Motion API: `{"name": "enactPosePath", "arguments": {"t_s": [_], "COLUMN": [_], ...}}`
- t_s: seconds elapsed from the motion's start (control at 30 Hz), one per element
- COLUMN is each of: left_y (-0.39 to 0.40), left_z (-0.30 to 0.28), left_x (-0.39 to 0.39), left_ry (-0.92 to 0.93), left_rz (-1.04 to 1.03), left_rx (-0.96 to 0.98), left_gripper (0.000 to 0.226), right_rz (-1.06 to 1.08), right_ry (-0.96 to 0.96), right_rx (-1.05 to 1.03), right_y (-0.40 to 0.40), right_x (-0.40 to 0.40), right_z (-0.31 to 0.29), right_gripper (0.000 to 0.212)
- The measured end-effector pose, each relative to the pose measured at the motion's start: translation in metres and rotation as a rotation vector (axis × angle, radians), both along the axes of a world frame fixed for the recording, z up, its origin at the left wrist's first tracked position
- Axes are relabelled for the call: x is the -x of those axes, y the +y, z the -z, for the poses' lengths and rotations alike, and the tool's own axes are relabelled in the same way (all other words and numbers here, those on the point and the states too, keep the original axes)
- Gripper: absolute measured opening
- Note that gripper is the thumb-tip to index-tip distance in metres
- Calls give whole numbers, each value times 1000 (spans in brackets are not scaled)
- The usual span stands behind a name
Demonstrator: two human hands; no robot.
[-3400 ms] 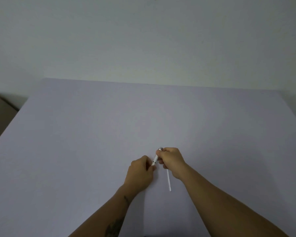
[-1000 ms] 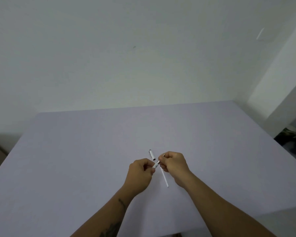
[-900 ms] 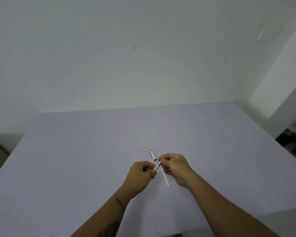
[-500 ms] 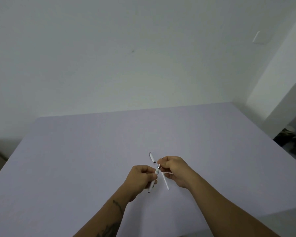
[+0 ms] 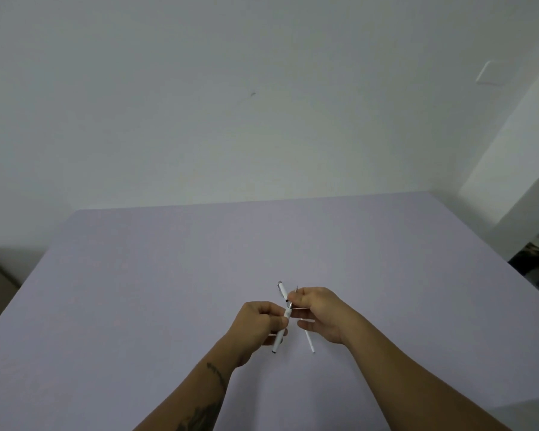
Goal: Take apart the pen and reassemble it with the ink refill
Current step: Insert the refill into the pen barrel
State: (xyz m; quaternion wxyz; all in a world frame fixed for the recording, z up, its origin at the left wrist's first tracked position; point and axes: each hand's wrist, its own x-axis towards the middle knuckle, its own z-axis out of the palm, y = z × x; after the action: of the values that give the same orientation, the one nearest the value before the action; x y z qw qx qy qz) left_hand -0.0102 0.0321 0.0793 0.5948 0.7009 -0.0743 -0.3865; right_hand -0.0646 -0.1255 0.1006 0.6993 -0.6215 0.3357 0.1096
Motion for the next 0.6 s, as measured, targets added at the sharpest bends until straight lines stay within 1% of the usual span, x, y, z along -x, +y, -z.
{"name": "enactPosePath", "arguments": {"t_s": [0.23,0.37,0.47,0.6], "left_y": [4,3,0,-4], "left_z": [6,8,8,6], "left_x": [-3,-5,-4,-2], "left_ry": [10,5,-9,-4], "left_rz": [-4,0,12,15], "left_rx": [-6,-36,-51,-40], "left_gripper": [10,10,10,10], "right_rz": [-8,4,10,29], "right_ry": [1,47,68,19], "right_rx": [-47,-63,-41,-3], "right_y": [-1,-1,0,-2], "right_x": [-2,-2,-1,0], "right_z": [2,3,3,0], "right_gripper": [23,17,19,19]}}
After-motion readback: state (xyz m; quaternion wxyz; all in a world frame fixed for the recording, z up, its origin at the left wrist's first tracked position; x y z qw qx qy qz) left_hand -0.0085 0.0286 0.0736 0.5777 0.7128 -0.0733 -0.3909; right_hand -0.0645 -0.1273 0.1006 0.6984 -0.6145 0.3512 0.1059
